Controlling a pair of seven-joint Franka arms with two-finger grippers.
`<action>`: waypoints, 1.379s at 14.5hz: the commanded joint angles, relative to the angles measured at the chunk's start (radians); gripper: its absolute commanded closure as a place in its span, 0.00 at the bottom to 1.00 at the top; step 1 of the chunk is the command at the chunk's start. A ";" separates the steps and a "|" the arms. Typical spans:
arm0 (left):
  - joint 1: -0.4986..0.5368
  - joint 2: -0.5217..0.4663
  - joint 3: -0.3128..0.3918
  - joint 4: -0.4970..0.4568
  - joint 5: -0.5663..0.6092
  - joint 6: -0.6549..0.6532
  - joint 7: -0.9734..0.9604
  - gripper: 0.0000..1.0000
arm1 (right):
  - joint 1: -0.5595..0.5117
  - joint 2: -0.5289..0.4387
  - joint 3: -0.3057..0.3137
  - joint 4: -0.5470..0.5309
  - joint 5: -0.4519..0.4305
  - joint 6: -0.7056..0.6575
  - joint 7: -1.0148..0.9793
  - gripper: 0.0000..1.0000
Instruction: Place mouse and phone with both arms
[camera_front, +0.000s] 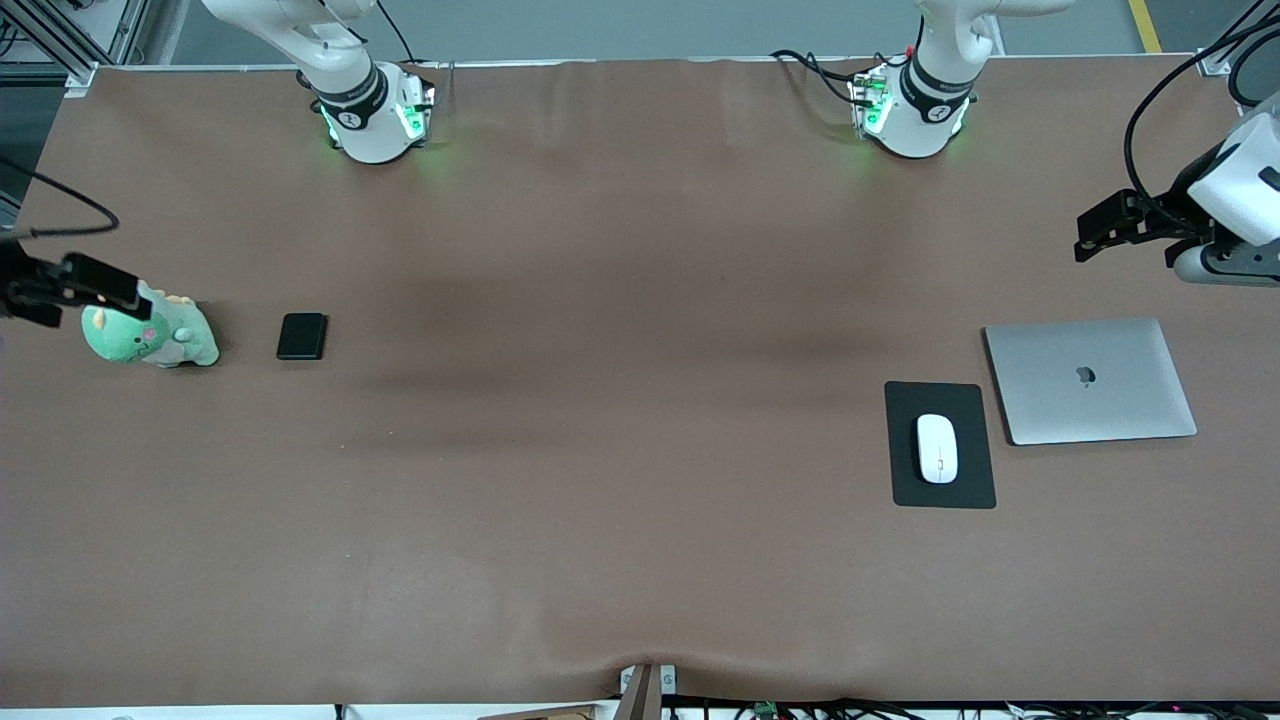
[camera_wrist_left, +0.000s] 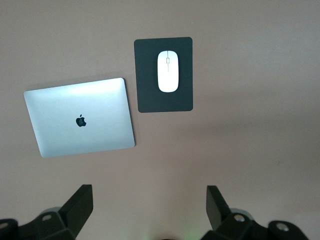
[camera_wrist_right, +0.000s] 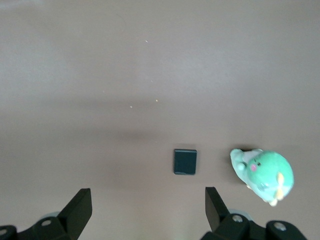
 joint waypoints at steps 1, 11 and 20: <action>0.009 -0.023 -0.005 -0.008 -0.020 -0.003 0.005 0.00 | 0.000 -0.124 0.008 -0.147 -0.037 0.012 0.017 0.00; 0.012 -0.040 0.002 0.015 -0.006 -0.054 0.135 0.00 | -0.002 -0.325 0.014 -0.386 -0.092 0.066 0.024 0.00; 0.016 -0.023 0.008 0.034 0.000 -0.052 0.083 0.00 | 0.002 -0.289 0.014 -0.319 -0.077 0.072 0.020 0.00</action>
